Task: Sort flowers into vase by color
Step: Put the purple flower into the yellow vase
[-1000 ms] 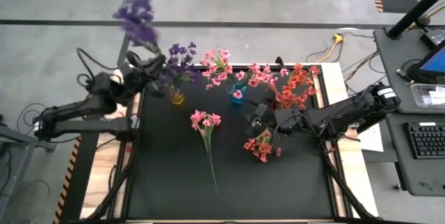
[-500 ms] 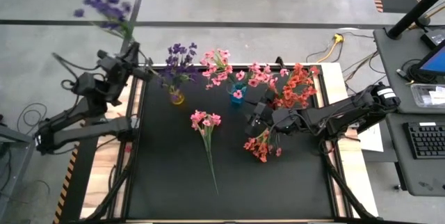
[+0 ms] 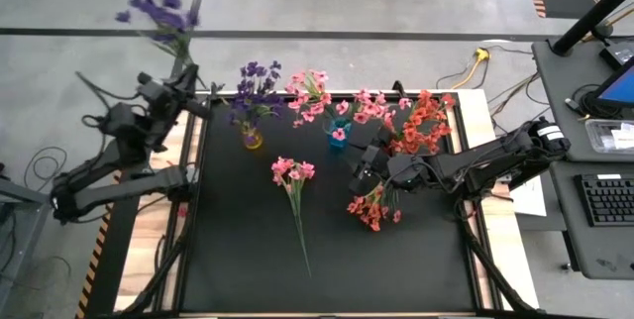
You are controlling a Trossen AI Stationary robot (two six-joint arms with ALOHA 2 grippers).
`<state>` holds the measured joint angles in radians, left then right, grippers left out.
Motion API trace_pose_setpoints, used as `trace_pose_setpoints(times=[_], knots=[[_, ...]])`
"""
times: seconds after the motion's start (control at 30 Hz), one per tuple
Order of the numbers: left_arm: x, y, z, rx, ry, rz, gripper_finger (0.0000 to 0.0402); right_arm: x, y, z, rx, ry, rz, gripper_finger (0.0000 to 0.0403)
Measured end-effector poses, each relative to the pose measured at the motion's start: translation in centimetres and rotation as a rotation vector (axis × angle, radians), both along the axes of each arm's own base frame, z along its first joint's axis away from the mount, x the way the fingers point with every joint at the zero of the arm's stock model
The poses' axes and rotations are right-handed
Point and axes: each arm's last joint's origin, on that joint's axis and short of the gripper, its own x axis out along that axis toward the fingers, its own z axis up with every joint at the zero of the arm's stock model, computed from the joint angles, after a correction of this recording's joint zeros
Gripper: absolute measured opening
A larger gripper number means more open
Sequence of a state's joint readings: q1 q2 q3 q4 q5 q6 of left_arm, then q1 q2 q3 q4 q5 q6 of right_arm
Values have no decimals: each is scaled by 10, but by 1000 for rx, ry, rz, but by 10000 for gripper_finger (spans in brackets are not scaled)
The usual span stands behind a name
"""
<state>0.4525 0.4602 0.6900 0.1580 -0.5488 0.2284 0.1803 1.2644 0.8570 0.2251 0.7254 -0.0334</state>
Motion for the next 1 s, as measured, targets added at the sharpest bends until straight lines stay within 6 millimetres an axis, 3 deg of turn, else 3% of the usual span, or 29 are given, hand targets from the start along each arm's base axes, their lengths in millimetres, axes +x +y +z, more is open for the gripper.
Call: trace_pose_setpoints(times=[0.2,0.4,0.53,0.67,0.8,1.0], knots=[[3,14,-20,39,-46,114,0,-1,0,-2,15,13,-4,183],[8,35,-36,-29,-45,-25,0,-2,0,-5,26,34,-9,183],[12,60,-54,-157,5,29,0,-1,0,-5,29,31,-10,183],[14,74,-57,-176,-6,-30,0,-2,0,-5,41,26,-13,183],[14,79,-65,-221,-18,-73,0,-2,0,-6,50,25,-16,183],[8,69,-96,-189,-82,-94,0,-2,0,-6,52,28,-17,183]])
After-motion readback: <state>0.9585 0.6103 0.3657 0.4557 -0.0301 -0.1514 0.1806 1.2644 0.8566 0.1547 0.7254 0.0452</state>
